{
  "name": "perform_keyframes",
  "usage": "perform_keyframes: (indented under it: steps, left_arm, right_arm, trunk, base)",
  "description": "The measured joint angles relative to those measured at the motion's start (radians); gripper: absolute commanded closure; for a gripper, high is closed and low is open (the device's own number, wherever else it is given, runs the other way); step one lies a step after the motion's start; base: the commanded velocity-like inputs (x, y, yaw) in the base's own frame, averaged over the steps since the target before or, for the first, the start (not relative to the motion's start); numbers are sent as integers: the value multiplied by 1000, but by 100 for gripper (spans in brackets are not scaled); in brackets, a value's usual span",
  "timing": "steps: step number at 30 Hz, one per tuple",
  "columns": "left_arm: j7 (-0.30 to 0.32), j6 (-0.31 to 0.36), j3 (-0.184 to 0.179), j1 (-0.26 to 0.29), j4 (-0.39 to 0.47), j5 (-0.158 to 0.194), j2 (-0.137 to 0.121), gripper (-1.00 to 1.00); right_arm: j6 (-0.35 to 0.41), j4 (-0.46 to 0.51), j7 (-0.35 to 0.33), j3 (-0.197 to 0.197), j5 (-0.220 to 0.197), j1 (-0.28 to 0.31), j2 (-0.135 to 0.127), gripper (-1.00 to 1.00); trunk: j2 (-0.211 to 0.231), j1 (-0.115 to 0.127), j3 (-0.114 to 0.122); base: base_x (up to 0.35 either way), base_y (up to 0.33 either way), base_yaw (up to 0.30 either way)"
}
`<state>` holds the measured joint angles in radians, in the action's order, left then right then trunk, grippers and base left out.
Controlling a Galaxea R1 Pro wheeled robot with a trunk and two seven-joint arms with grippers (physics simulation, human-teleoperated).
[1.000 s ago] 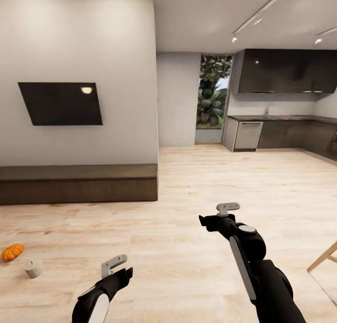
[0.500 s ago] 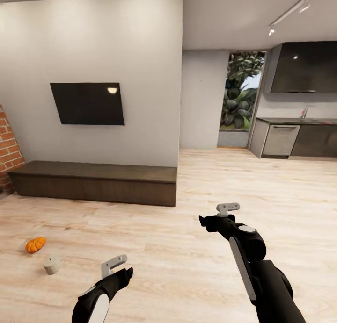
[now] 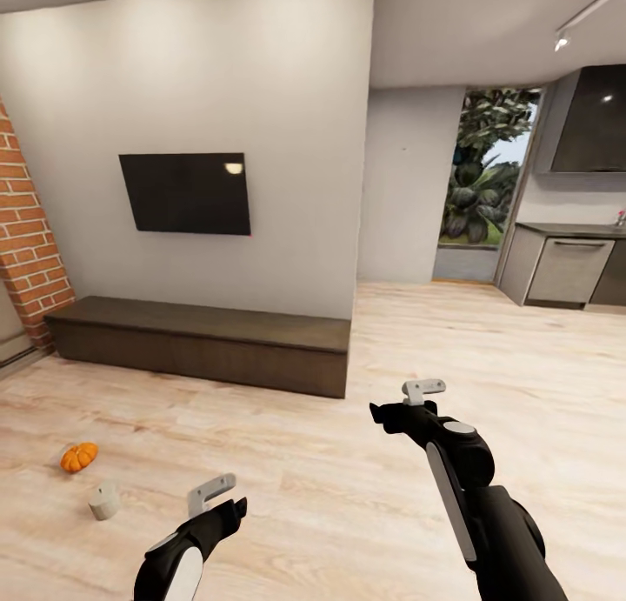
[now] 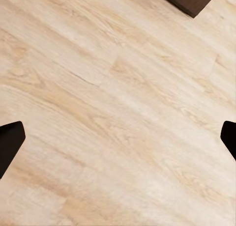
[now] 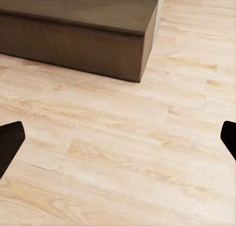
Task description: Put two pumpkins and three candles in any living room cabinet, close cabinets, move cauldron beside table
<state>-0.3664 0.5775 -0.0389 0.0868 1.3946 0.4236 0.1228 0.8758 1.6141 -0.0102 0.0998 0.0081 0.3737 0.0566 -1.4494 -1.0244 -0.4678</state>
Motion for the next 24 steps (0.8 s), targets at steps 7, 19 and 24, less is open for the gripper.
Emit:
perform_keyframes:
  steps: [7, 19, 24]
  left_arm:
    - [0, 0, 0, 0, 1, 0, 0, -100]
    - [1, 0, 0, 0, 1, 1, 0, -100]
    - [1, 0, 0, 0, 2, 2, 0, -100]
  right_arm:
    - [0, 0, 0, 0, 0, -1, 0, -100]
    - [1, 0, -1, 0, 0, -2, 0, -100]
    - [1, -1, -1, 0, 0, -2, 0, -100]
  trunk:
    - [0, 0, 0]
    - [0, 0, 0]
    - [0, 0, 0]
  base:
    - [334, -55, 10]
    - [336, 6, 49]
    - [308, 124, 256]
